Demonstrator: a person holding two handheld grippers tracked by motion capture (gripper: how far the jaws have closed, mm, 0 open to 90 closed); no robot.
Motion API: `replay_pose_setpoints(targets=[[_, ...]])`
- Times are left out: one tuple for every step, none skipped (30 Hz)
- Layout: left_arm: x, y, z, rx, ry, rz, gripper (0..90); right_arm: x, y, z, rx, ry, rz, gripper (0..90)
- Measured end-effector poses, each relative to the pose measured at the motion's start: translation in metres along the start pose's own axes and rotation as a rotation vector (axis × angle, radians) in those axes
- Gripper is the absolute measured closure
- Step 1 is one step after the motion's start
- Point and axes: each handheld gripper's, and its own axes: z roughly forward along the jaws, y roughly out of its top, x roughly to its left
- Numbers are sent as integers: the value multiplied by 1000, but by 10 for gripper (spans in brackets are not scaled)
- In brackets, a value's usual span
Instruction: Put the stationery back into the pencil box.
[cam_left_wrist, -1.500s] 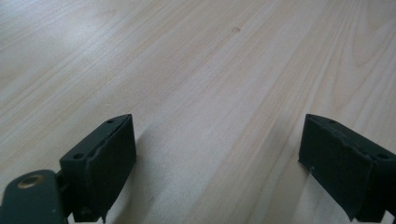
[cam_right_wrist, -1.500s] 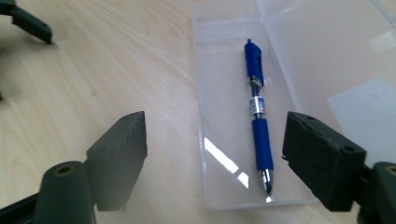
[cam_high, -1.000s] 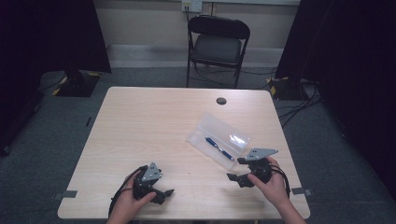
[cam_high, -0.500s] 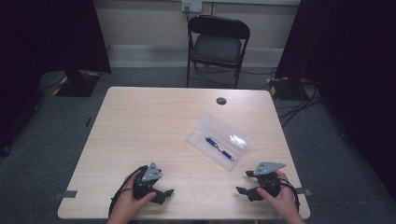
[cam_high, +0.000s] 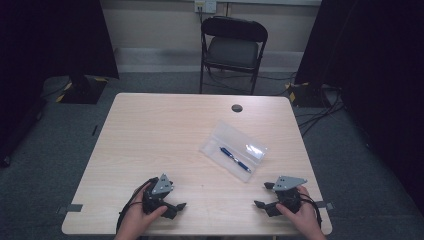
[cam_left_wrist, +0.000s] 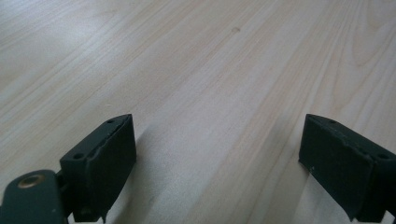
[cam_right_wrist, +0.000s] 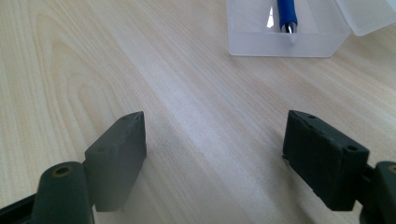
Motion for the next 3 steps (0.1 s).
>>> replay_pose_setpoints(targets=[[0, 0, 0, 0, 0, 0, 106, 0, 0, 0, -4, 8, 0, 207], [0, 0, 0, 0, 0, 0, 106, 1, 0, 0, 4, -4, -9, 207], [0, 0, 0, 0, 0, 0, 106, 1, 0, 0, 4, -4, -9, 207]])
